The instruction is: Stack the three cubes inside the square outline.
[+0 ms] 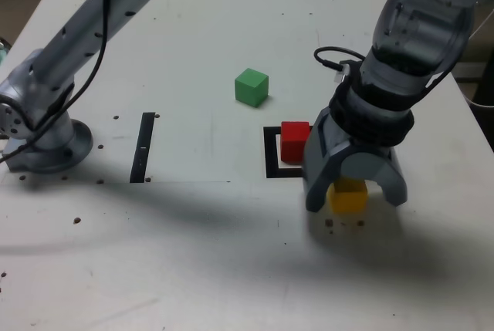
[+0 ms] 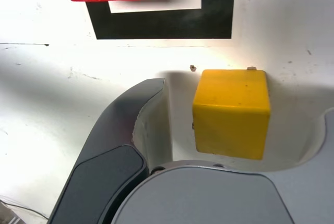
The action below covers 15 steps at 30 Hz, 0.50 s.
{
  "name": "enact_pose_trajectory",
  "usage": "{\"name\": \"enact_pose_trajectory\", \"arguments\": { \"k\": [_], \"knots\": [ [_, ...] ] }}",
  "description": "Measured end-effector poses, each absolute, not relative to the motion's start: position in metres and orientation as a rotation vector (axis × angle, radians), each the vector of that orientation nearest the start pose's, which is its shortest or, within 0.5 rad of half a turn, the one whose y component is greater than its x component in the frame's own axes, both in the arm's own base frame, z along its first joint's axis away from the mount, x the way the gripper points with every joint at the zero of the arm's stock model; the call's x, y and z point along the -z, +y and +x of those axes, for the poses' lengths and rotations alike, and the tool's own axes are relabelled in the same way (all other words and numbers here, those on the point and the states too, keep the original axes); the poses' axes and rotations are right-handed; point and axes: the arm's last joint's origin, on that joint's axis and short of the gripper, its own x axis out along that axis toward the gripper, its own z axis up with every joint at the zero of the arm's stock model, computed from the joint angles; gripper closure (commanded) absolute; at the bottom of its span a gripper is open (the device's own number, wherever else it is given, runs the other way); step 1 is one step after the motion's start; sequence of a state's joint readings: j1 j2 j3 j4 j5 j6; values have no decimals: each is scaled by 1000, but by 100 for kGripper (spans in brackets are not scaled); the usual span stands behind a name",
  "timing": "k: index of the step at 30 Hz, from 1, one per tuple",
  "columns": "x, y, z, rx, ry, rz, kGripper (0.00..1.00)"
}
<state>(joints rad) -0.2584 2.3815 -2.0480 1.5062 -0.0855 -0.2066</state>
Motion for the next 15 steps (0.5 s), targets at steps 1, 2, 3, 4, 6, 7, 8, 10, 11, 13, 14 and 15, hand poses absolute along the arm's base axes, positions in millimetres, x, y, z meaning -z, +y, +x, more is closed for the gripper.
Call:
{"name": "enact_pose_trajectory", "arguments": {
  "k": [1,2,3,4,6,7,8,10,11,13,14,15],
  "knots": [
    [-212,-118,431,50,1852,16,10],
    [-212,-118,431,51,1851,16,11],
    [-212,-118,431,52,1851,17,12],
    [-212,-118,432,52,1850,16,14],
    [-212,-117,433,51,1848,16,20],
    [-211,-117,433,50,1849,16,23],
    [-210,-116,434,49,1850,17,27],
    [-209,-115,434,43,1851,19,38],
    [-209,-114,434,40,1851,22,43],
    [-209,-114,435,32,1842,34,51],
    [-209,-113,436,30,1834,41,54],
    [-210,-113,437,30,1828,45,56]
  ]
}}
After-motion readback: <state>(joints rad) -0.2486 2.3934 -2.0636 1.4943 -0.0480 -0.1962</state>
